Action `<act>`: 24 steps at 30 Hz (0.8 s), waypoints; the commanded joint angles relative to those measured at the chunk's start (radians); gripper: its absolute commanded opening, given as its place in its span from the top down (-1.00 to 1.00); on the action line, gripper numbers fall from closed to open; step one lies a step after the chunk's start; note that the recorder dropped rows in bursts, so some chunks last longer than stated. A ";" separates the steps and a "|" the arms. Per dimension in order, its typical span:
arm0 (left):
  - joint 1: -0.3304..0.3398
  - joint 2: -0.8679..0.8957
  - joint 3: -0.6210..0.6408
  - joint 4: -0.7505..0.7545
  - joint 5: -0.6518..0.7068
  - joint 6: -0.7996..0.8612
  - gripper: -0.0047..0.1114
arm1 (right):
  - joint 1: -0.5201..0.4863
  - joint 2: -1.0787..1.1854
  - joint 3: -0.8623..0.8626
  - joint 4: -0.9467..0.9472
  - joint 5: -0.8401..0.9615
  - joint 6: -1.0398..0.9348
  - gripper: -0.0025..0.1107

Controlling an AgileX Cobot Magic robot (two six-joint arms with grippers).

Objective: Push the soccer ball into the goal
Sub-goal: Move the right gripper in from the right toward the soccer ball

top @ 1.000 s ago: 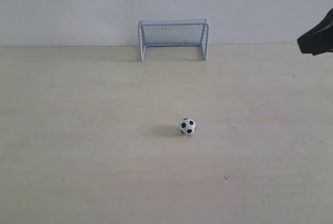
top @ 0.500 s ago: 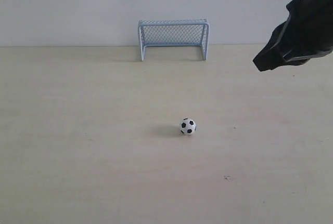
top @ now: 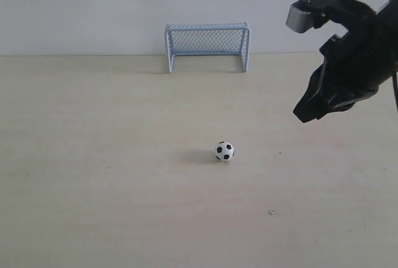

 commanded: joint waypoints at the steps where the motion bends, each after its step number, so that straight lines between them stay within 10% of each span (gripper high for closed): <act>1: -0.008 -0.004 -0.004 -0.007 -0.012 -0.009 0.81 | 0.064 0.044 -0.025 -0.024 0.033 -0.017 0.96; 24: -0.008 -0.004 -0.004 -0.007 -0.012 -0.009 0.81 | 0.210 0.226 -0.135 -0.177 0.104 0.088 0.96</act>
